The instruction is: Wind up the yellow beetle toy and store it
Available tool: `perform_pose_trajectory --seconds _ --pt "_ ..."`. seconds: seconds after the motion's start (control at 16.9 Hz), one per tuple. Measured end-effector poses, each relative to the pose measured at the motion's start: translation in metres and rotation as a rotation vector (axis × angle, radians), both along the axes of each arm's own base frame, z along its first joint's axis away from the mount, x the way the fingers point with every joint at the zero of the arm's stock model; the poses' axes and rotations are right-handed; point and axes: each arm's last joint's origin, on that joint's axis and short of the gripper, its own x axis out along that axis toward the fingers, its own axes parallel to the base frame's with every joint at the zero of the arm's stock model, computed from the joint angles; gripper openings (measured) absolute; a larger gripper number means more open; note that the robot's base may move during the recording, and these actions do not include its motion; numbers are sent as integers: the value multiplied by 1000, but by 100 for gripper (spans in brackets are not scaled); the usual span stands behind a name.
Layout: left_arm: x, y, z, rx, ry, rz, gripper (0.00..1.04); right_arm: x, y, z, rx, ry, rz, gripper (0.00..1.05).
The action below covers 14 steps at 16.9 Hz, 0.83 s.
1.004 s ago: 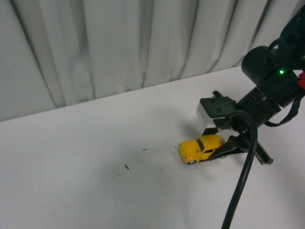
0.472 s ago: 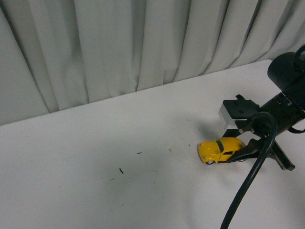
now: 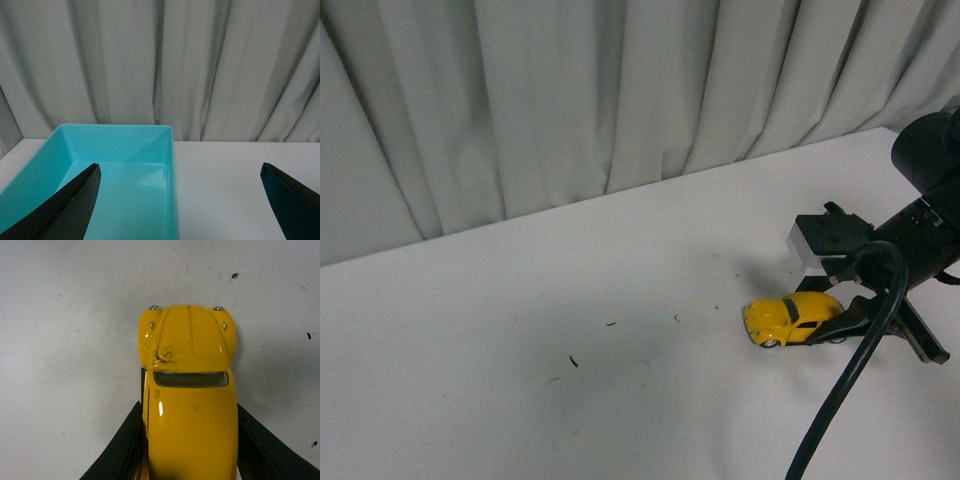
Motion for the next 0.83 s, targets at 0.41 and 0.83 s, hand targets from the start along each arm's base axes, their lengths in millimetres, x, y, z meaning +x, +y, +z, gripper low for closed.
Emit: perform_pose_trajectory --seconds 0.41,0.83 --pt "0 0 0 0 0 0 98 1 7 -2 4 18 7 100" --pt "0 0 0 0 0 0 98 2 11 -1 -7 6 18 98"
